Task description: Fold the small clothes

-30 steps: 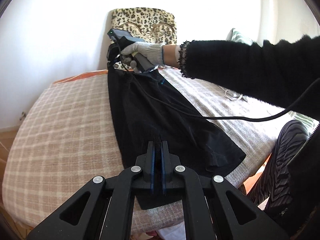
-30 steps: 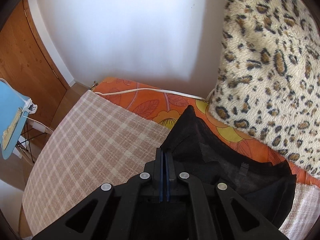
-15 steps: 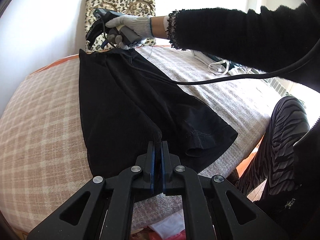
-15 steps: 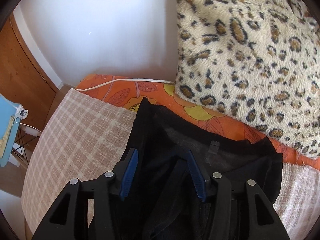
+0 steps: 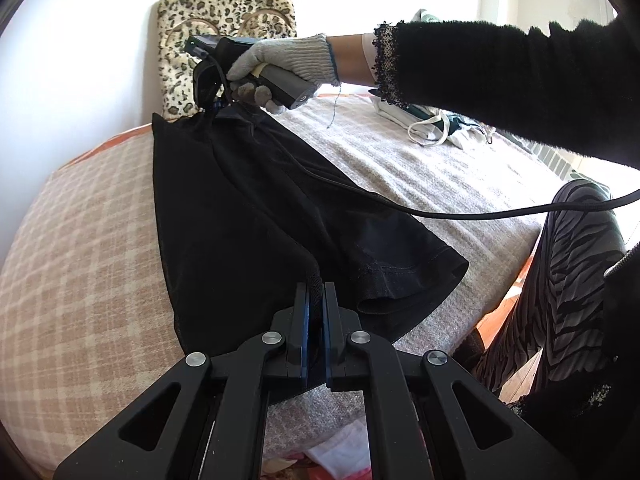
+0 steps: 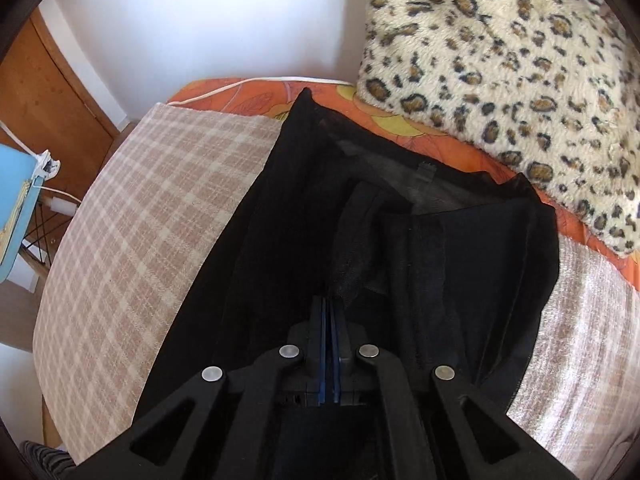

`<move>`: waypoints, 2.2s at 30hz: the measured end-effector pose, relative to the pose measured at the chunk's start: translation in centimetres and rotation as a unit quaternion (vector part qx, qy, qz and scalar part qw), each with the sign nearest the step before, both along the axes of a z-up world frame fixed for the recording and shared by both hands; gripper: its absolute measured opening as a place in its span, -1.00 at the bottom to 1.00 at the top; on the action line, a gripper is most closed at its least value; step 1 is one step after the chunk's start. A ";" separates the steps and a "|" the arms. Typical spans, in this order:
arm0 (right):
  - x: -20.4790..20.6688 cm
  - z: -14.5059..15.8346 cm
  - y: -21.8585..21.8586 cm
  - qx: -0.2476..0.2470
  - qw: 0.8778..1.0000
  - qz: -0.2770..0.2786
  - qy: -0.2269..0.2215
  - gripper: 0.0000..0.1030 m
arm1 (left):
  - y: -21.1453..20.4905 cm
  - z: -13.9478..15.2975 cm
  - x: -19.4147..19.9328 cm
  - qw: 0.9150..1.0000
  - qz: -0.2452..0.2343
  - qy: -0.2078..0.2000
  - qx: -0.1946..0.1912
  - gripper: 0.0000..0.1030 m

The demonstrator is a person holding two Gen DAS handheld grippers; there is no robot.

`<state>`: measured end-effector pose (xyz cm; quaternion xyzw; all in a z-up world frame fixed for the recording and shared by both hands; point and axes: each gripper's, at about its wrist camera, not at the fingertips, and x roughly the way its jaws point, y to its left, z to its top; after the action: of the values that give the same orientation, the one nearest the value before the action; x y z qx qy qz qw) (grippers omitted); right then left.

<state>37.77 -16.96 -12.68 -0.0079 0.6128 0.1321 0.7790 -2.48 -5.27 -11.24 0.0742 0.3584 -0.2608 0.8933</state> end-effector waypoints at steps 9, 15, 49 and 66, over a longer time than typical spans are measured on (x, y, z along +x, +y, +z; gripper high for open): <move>-3.3 3.4 -0.7 -0.023 0.999 -0.004 -0.034 -0.33 | -0.4 0.7 -1.9 1.000 -0.008 0.022 0.012 -0.15; -10.8 9.2 -3.3 0.068 0.995 -0.009 -0.065 -0.33 | 2.0 3.3 -3.3 0.999 0.019 -0.021 0.017 -0.06; -41.7 7.6 -1.8 0.061 0.995 0.060 -0.049 -0.99 | -4.7 0.4 2.7 0.995 -0.081 0.056 -0.009 -1.00; -41.7 7.4 -1.7 0.050 0.995 0.065 -0.060 -0.99 | -6.7 -1.1 2.4 0.993 -0.095 0.059 0.040 -0.95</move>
<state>-3.91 -18.70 -5.26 -0.0165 0.5555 0.2118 0.8039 -0.06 -11.93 -12.38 0.1278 0.4116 -0.3337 0.8384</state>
